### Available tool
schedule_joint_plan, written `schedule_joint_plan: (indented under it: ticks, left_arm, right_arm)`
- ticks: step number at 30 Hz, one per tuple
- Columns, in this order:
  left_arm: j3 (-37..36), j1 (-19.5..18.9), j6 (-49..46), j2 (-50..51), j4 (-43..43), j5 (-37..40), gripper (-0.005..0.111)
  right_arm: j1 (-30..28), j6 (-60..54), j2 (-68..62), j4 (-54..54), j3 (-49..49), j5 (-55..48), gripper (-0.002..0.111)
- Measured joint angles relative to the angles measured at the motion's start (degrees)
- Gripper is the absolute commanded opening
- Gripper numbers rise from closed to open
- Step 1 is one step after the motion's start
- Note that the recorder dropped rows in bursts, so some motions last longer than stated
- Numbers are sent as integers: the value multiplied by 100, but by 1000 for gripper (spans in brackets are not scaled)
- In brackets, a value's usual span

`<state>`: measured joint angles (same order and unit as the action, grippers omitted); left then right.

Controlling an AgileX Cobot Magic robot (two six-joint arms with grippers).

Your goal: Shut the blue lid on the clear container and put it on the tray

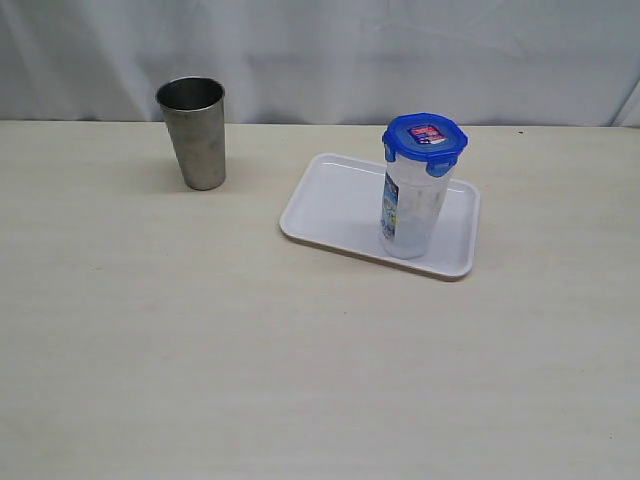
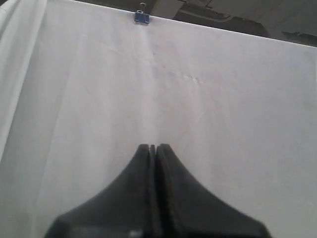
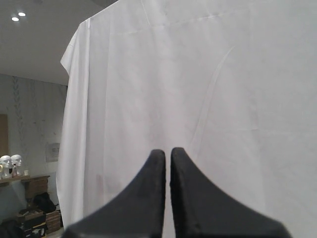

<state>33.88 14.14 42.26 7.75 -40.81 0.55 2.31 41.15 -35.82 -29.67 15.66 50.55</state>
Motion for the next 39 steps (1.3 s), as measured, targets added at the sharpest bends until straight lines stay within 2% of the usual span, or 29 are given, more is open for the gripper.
schedule_joint_plan:
  ticks: [5,7,9,11,17,19,23,27,39]
  left_arm:
    - [-237,-536,-4161,-109,4030,112,0]
    - [-379,-748,-5315,-226,5314,185,0]
    - [-569,-945,-5969,-413,5914,208,0]
    - [-745,-1090,-6245,-620,6159,255,0]
    - [-985,-1217,-6429,-749,6297,591,0]
    - [-1022,-1217,-6325,-749,6043,749,0]
    - [-1234,-1217,-5052,-762,4800,955,0]
    - [-1473,-1217,-4275,-762,4269,991,0]
    - [-2643,-1217,-4100,-762,3898,991,0]
  right_arm:
    - [0,0,0,0,0,0,4]
    - [0,0,0,0,0,0,4]
    - [0,0,0,0,0,0,4]
    - [0,0,0,0,0,0,4]
    - [0,0,0,0,0,0,4]
    - [0,0,0,19,0,0,4]
    - [0,0,0,38,0,0,4]
    - [0,0,0,38,0,0,4]
    - [0,0,0,38,0,0,4]
